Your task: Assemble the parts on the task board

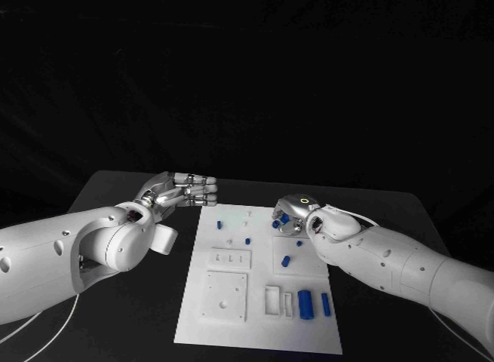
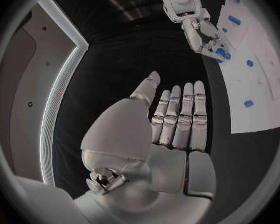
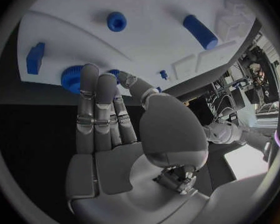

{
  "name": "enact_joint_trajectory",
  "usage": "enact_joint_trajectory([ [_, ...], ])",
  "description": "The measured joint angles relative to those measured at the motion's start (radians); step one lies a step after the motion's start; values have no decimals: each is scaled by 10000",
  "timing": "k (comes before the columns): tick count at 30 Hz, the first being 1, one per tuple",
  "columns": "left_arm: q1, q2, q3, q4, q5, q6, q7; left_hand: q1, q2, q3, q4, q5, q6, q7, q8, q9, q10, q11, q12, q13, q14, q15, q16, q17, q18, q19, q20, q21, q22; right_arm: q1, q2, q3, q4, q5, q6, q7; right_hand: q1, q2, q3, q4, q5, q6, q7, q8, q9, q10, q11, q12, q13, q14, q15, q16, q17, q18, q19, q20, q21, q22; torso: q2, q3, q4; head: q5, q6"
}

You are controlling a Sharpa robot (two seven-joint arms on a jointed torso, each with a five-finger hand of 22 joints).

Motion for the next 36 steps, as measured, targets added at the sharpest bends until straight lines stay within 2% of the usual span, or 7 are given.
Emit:
enact_joint_trajectory([
  [11, 36, -23, 2, 50, -2, 24, -9, 0, 0, 0, 0, 0, 0, 0, 0, 0, 0, 0, 0, 0, 0, 0, 0, -1, 0, 0, 0, 0, 1, -17, 113, -7, -72, -48, 20, -15, -39, -39, 207, -1, -40, 129, -18, 0, -1, 92, -22, 0, 0, 0, 0, 76, 11, -76, 83, -83, -158, 366, 36, -26, -10, 41, -9],
  [17, 56, -24, 3, 50, -4, 33, -14, 0, 0, 0, 0, 0, 0, 0, 0, -1, 0, 0, 0, -1, 0, 0, 0, -1, 0, 0, 0, 0, 1, -20, 140, -8, -68, -59, 24, -21, -109, 31, 335, 37, -125, 144, -8, 0, -2, 179, -37, 0, -1, 0, 0, 131, 11, -96, 144, -39, -186, 512, 45, -44, -24, 54, -13],
  [23, 65, -16, 3, 36, -5, 41, -17, 0, 0, 0, 0, 0, 0, 0, 0, -1, 0, 0, 0, -1, 0, 0, 0, -1, 0, 0, 0, 0, 2, -26, 167, -9, -96, -61, 38, -31, -244, 101, 429, 23, -195, 333, -14, 0, 8, 442, -102, 0, 4, -35, -36, 141, 10, -151, 215, -108, -245, 683, 64, -54, -44, 56, -13],
  [29, 66, -1, 3, 19, -6, 48, -21, 0, 0, -28, -28, 0, 0, 0, 0, -1, 0, 0, 0, -1, 0, 0, 0, -1, 0, 0, 0, 0, -8, -45, 191, -11, -128, -64, 42, -47, -275, 154, 646, -1, -520, 665, -93, 0, 35, 945, -242, 0, 20, -73, -74, 168, 10, -162, 230, -123, -127, 1010, 81, -67, -40, 37, -21],
  [31, 66, 2, 3, 15, -7, 51, -23, 0, 0, -28, -28, 0, 0, 0, 0, -1, 0, 0, 0, -1, 0, 0, 0, -1, -1, 0, 0, 0, -7, -47, 200, -10, -138, -68, 40, -58, -185, 243, 764, -2, -831, 826, -144, -1, 50, 1190, -293, -2, 18, -92, -128, 193, 27, -164, 228, -125, -6, 1170, 82, -71, -37, 35, -28],
  [36, 67, 2, 3, 12, -7, 61, -28, 0, 0, -28, -28, 0, 0, 0, 0, -1, 0, 0, 0, -1, 0, 0, 1, -1, 0, 0, 0, 0, -7, -51, 232, 0, -177, -98, 20, -86, -128, 294, 923, -2, -1239, 1069, -219, -9, 53, 1485, -412, -14, 17, -130, -200, 212, 67, -245, 66, -287, 201, 1626, 88, -79, -36, 45, -40],
])
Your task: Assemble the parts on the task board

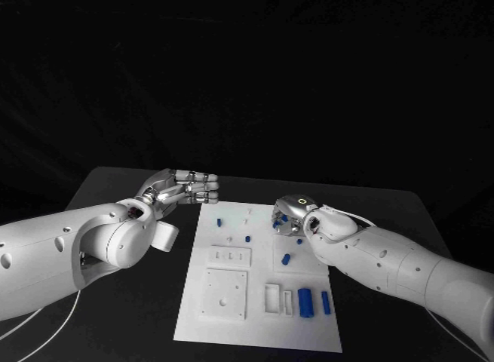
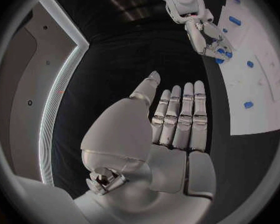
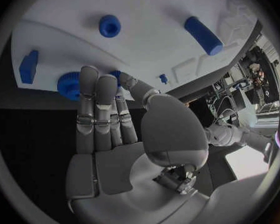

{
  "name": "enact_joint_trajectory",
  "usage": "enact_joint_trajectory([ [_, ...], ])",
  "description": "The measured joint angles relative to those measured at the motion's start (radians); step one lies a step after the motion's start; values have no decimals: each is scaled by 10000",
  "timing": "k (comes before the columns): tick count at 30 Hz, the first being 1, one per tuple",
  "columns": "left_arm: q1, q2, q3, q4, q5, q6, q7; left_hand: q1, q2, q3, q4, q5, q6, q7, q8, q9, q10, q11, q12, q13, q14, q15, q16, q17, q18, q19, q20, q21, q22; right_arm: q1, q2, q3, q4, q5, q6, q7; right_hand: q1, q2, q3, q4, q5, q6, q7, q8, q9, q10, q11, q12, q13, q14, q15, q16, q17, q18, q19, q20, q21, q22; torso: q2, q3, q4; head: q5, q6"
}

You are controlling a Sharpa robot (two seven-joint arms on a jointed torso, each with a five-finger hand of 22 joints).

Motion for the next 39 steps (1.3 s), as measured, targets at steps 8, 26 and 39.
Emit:
enact_joint_trajectory([
  [8, 1, 21, 0, -47, 0, 14, -7, 0, 0, 0, 0, 0, 0, 0, 0, 0, 0, 0, 0, 0, 0, 0, 0, 0, 0, 0, 0, 0, 1, -14, 33, -1, -10, -110, -111, -74, 118, 39, 157, -13, -233, 357, -64, 30, 42, 321, -37, 53, 0, 56, -84, 0, 3, -143, -89, -89, 486, 738, 8, -15, -19, 21, -16],
  [26, 3, -4, -2, -85, 0, 27, -14, 0, 0, 0, 0, 0, 0, 0, 0, -1, 0, 0, 0, 0, 0, 0, 0, -1, -1, 0, 0, 0, 2, 77, 229, 79, 718, -385, -1305, -714, 212, -30, 528, 31, -434, 566, -136, 32, 45, 374, 17, 51, 3, 58, -155, -1, 55, -240, 1, -177, 445, 1665, -7, -37, -57, 128, 103],
  [39, 3, 27, -1, -95, 0, 27, -14, 0, 0, 17, -73, 0, 0, 0, 0, -1, 0, 0, 0, 0, 0, 0, 0, -1, -1, 0, 0, 0, 2, 137, 921, 139, 265, -566, -1969, -1090, 211, -32, 538, 42, -438, 566, -136, 30, 42, 374, 16, 22, 7, 61, -152, -1, 55, -311, 110, -210, 138, 2044, 16, -70, -35, 231, 206],
])
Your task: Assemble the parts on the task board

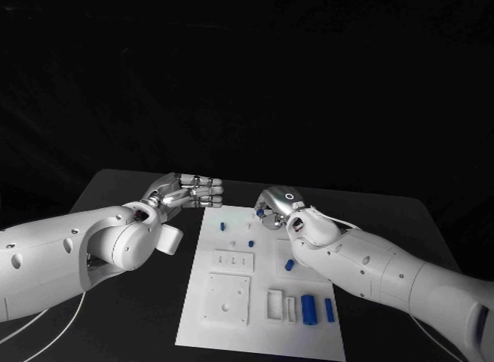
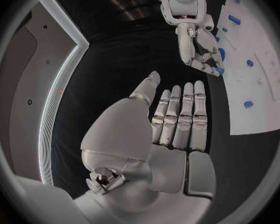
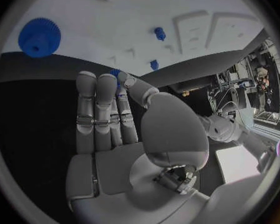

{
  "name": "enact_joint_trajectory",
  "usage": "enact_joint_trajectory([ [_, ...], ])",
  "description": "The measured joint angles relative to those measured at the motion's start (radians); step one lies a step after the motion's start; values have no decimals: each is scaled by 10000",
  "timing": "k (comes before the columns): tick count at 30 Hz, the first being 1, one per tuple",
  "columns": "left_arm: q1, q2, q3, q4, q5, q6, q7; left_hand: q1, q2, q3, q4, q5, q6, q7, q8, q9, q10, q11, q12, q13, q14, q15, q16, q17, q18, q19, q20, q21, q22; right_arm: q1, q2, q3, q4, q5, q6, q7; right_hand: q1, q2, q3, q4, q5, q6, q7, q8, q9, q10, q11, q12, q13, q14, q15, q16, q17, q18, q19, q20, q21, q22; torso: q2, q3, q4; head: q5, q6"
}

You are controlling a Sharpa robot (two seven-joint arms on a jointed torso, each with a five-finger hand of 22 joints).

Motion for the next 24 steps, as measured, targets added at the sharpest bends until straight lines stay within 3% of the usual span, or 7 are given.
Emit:
enact_joint_trajectory([
  [6, 2, 34, 3, 17, 0, 0, 0, 0, 0, 0, 0, 0, 0, 0, 0, 0, 0, 0, 0, 0, 0, 0, 0, 0, 1, 0, 0, 0, 0, 8, 324, 5, -390, -35, -150, -49, -1, -1, 0, 0, 0, -1, 0, -1, -2, 0, 0, -11, 3, 0, 1, 0, -1, -8, 30, 15, -77, 73, 12, 0, 2, 57, 29],
  [14, 59, 64, 5, 94, -9, 0, 0, 0, 0, 0, 0, 0, 0, 0, 0, 0, 0, 0, 0, 0, 0, 0, 0, 0, 0, 0, 0, 0, 0, 14, 667, 6, -904, -64, -231, -60, -2, -2, -1, 0, -29, -2, 1, -2, -5, -1, -1, -18, 11, 1, 2, 0, -1, -55, 91, 16, -241, 250, 61, -57, 57, 20, 69],
  [24, 186, 83, 8, 213, -21, -1, -2, 0, 0, -2, -28, 0, 0, 0, 0, -1, 0, 0, 0, 0, 0, 0, 0, 0, 1, 0, 0, 40, 0, 16, 842, 3, -1166, -106, -239, -60, -3, -3, -3, -1, -38, -4, 2, -3, -6, -2, -2, 38, 11, 2, 2, 0, -2, -60, 196, 17, -431, 463, 157, -126, 119, -21, 93],
])
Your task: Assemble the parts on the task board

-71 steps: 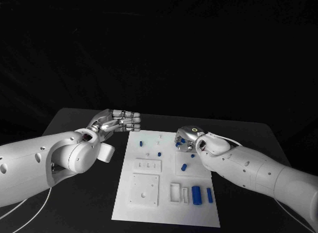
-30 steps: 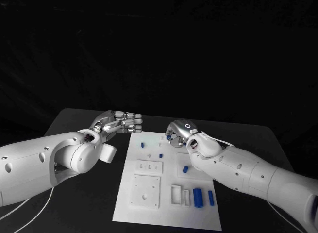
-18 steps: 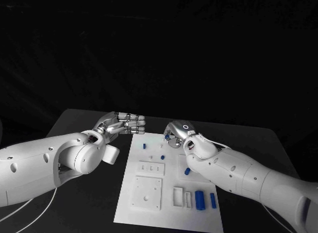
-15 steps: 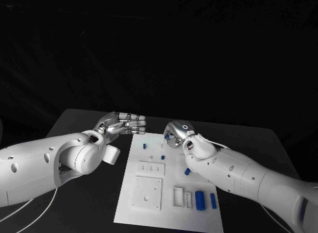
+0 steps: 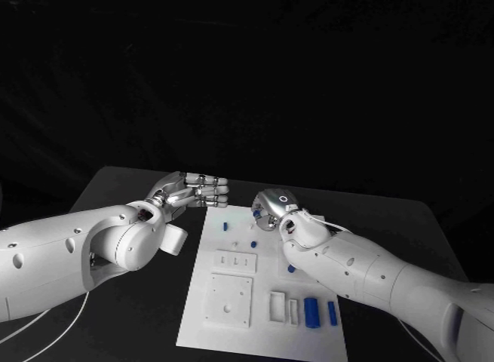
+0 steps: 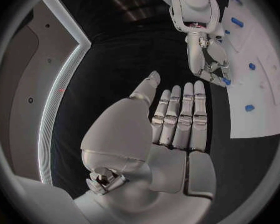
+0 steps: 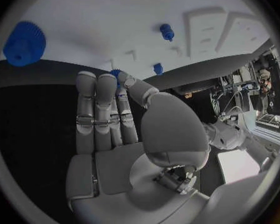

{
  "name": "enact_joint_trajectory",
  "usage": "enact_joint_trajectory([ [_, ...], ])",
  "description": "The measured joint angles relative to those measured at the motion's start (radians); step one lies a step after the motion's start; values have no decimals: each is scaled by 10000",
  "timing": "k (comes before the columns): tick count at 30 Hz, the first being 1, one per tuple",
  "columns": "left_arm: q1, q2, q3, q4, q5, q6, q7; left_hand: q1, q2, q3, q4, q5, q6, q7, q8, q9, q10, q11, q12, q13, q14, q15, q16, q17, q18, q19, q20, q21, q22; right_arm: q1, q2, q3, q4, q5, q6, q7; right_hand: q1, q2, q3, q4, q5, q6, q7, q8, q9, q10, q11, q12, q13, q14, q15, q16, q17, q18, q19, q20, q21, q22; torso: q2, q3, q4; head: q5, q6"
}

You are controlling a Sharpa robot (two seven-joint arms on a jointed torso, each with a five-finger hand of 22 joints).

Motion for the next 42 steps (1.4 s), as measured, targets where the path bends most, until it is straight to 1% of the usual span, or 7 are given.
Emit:
enact_joint_trajectory([
  [13, 104, 5, -1, 45, -24, -1, -8, 0, 0, 1, -26, 0, 0, 0, 0, 0, 0, 0, 0, 0, 0, 0, 0, 0, -1, 0, 0, 32, 0, 31, 187, 3, -365, -59, -22, -37, -41, -41, -2, -1, 0, -1, 0, -10, -8, -1, -1, 1, 13, 0, 1, 0, -1, -6, 0, 0, -77, 78, 99, -60, 89, -44, 81],
  [33, 153, 137, -17, -16, -61, 0, -44, 0, 0, 1, -26, 0, 0, 0, 0, 0, 0, 0, 0, 0, 0, 0, 0, 0, -1, 0, 0, 31, -8, 50, 397, -43, -709, -270, -51, -146, -70, -69, 50, -7, -30, -3, 1, -26, 1, -2, -3, -1, 11, -23, -23, 0, -16, -11, -1, 2, -298, 232, 124, -104, 77, 55, 63],
  [35, 153, 142, -18, -22, -62, 0, -48, 0, 0, 1, -25, 0, 0, 0, 0, 0, 0, 0, 0, 0, 0, 0, 0, 0, -1, 0, 0, 31, -8, 54, 407, -48, -724, -268, -42, -135, -70, -69, 48, -5, -30, -96, 52, -26, -1, -27, -28, -10, 9, -23, -23, 0, -28, -12, -1, 2, -421, 235, 124, -104, 70, 64, 58],
  [36, 153, 144, -18, -25, -63, 0, -51, 0, 0, 1, -26, 0, 0, 0, 0, 0, 0, 0, 0, -1, 0, 0, 0, 0, -1, 0, 0, 31, -8, 56, 414, -51, -733, -248, -33, -118, -70, -69, 3, 40, -30, -223, 90, -25, -7, -88, -80, -10, 9, -24, -23, 0, -38, -12, 20, 23, -493, 226, 124, -103, 64, 71, 58],
  [38, 154, 149, -19, -26, -64, 0, -55, 0, 0, 1, -25, 0, 0, 0, 0, 0, 0, 0, 0, 0, 0, 0, 0, 0, -1, 0, 0, 31, -8, 57, 415, -58, -754, -196, -16, -87, -162, -160, -201, 196, 25, -578, 138, -22, -44, -483, -13, 3, 24, -37, 62, 0, -47, -8, 86, 90, -617, 174, 124, -102, 56, 81, 58],
  [40, 154, 149, -19, -26, -65, 0, -59, 0, 0, 1, -26, 0, 0, 0, 0, 0, 0, 0, 0, 0, 0, 0, 0, 0, -1, 0, 0, 31, -8, 56, 407, -65, -763, -89, 2, -36, -508, -445, -810, 373, 265, -1258, 278, -18, -75, -1216, 203, 49, 33, -11, 223, -3, -87, 86, 68, 227, -940, -4, 125, -102, 44, 86, 58],
  [42, 154, 148, -19, -25, -66, 0, -63, 0, 0, 1, -25, 0, 0, 0, 0, 0, 0, 0, 0, 0, 0, 0, 0, 0, -1, 0, 0, 31, -8, 53, 386, -69, -749, 17, 5, 12, -596, -551, -1507, 503, 420, -1614, 282, -17, -75, -1833, 340, 49, 9, -42, 281, -115, -137, 240, 105, 289, -1263, -216, 126, -103, 38, 87, 59],
])
